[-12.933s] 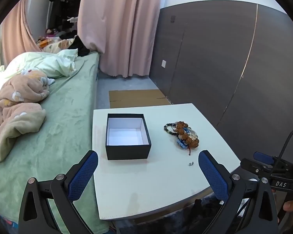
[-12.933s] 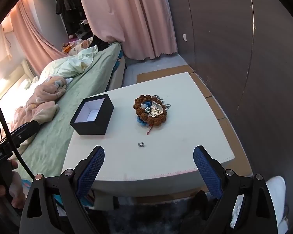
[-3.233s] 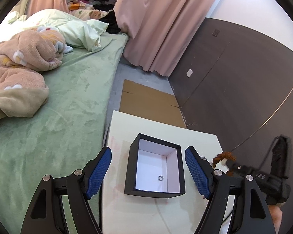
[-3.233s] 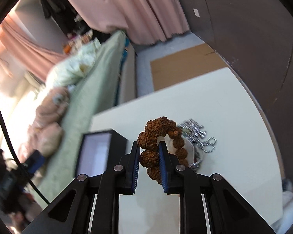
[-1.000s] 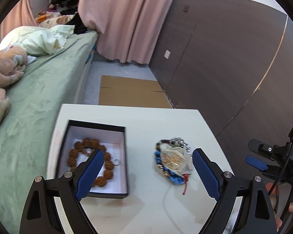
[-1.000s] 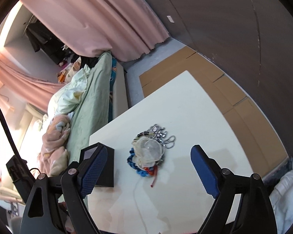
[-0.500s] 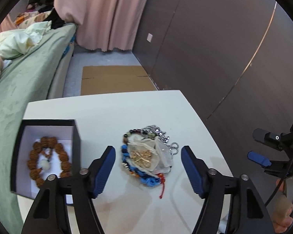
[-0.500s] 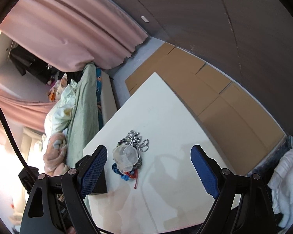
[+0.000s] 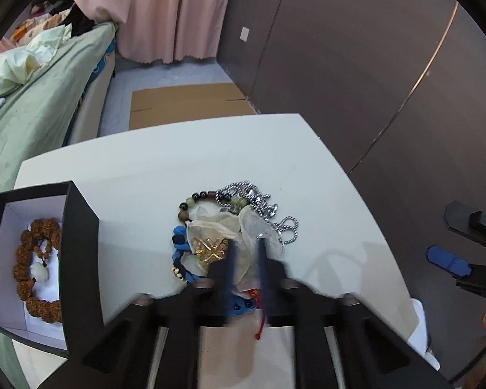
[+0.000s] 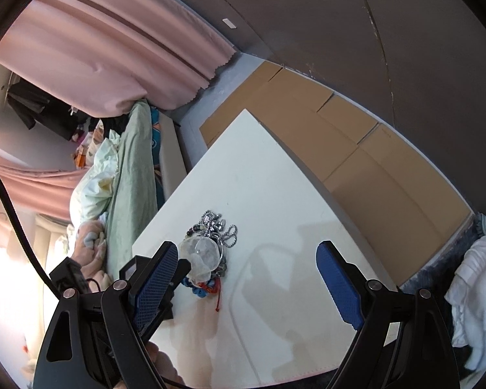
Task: Organize jewelry
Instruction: 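Grasp the white mesh pouch with the left gripper, then carry the white pouch into the black box and release it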
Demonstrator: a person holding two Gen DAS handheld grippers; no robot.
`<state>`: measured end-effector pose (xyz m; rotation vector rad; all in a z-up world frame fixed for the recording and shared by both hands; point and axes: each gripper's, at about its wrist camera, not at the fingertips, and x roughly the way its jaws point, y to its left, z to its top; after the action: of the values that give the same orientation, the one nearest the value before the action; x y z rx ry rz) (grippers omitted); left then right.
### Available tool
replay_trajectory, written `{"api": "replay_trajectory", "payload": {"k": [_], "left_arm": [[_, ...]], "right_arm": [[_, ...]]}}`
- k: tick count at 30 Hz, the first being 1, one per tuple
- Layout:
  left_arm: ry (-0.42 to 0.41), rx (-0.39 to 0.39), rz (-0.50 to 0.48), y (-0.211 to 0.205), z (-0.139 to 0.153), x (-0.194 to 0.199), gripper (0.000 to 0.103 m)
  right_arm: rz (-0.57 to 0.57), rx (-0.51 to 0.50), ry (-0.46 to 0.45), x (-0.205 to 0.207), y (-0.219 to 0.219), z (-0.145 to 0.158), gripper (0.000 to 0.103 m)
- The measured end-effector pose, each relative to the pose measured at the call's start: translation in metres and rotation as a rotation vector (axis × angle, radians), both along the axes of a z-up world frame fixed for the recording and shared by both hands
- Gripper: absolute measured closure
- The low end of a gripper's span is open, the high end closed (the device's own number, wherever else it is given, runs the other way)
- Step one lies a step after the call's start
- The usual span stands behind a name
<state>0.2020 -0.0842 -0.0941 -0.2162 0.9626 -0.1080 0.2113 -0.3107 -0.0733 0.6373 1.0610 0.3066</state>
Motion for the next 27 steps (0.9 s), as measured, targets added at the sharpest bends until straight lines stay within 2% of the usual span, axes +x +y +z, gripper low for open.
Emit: {"api": "replay_trajectory", "payload": {"k": [6, 21, 27], "left_arm": [[-0.100, -0.056, 0.008, 0.013, 0.025, -0.012, 0.103], [-0.235, -0.160, 0.064, 0.053, 0.072, -0.035, 0.103], [-0.294, -0.183, 0.096, 0.072, 0.089, -0.048, 0.103]], "right_arm": [[0.031, -0.010, 0.015, 0.004, 0.010, -0.005, 0.015], [0.144, -0.014, 0.003, 0.004, 0.057, -0.011, 0.016], [0.209, -0.033, 0.007, 0.006, 0.085, -0.015, 0.026]]}}
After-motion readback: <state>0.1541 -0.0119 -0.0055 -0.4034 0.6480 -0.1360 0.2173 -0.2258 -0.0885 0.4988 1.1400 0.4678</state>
